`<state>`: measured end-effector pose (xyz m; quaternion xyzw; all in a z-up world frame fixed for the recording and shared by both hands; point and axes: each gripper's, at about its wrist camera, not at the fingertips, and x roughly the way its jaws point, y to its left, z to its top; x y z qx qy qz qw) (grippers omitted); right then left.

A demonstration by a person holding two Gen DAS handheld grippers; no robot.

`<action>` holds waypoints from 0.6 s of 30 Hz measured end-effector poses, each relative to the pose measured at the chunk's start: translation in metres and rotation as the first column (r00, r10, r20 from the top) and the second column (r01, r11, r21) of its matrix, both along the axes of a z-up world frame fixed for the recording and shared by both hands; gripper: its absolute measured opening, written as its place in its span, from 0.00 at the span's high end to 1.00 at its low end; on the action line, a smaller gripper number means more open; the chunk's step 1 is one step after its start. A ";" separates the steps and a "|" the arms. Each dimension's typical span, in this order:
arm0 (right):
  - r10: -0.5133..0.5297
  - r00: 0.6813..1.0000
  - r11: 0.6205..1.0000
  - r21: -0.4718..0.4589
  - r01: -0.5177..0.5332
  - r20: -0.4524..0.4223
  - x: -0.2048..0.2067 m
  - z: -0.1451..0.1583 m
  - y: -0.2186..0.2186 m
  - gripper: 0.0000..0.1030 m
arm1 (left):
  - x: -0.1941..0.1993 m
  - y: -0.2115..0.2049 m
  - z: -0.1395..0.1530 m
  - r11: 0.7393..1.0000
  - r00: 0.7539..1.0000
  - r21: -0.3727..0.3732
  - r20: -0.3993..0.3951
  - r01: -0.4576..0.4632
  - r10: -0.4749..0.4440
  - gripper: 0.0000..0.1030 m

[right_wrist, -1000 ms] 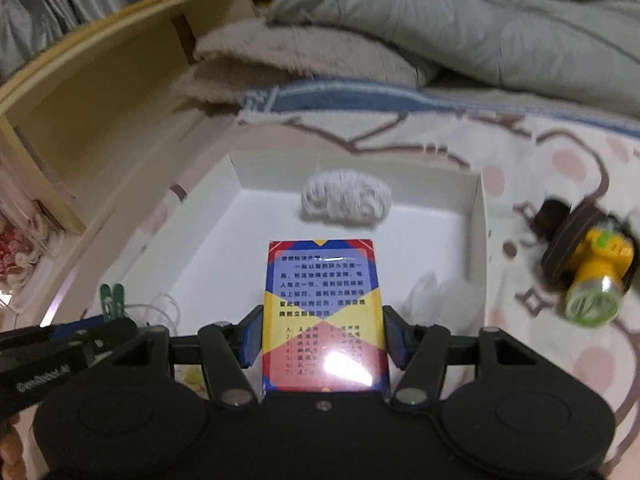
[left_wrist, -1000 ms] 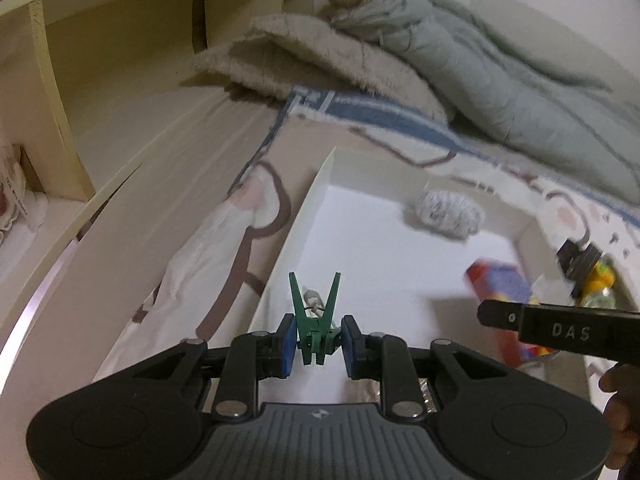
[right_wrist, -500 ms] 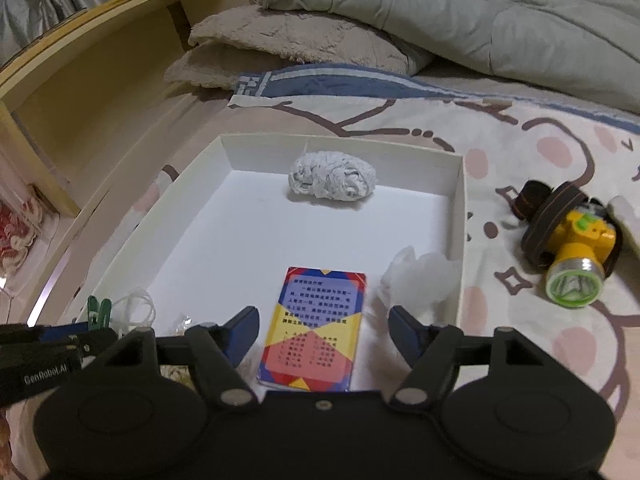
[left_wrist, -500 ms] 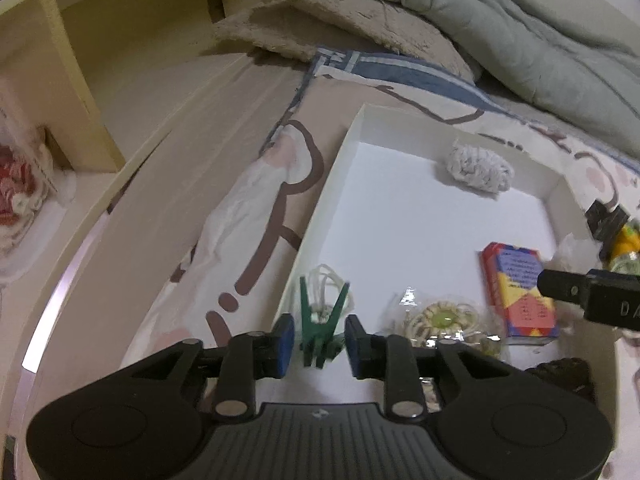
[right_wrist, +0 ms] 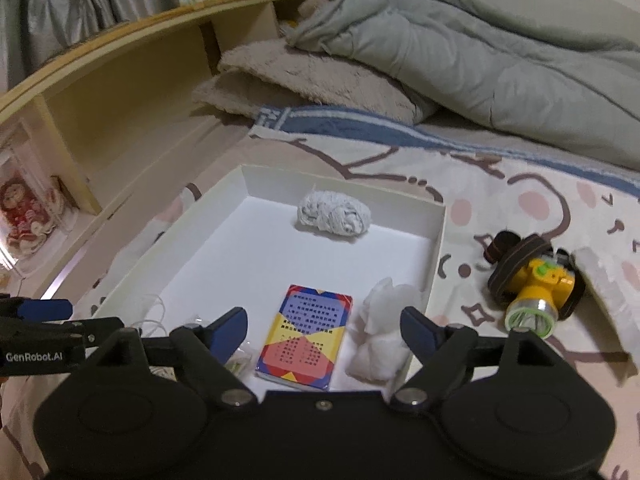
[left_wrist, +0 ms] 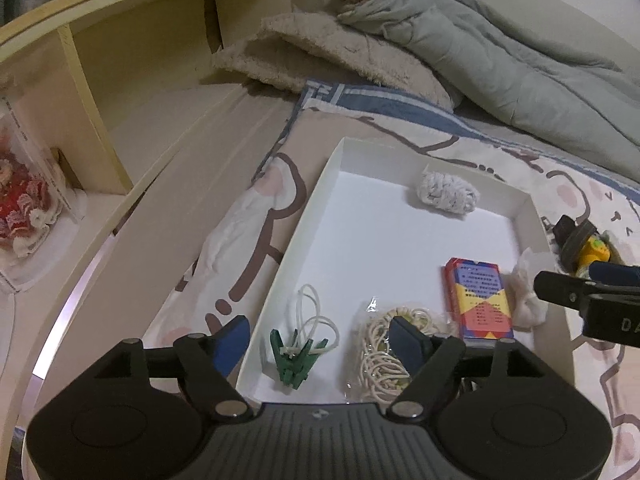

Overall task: Organize objects
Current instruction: 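Lower the card box into the tray and open the right tool while the left tool releases the clothespin, then withdraw both tools from the tray toward the headlamp and grey pouch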

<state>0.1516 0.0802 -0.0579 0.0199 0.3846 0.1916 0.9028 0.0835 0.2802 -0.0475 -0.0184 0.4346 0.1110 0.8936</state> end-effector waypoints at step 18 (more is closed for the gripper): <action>0.049 0.987 0.998 -0.034 -0.044 0.152 -0.040 0.060 -0.055 0.05 | -0.028 -0.051 0.046 0.999 0.989 0.026 0.137 0.048 -0.051 0.03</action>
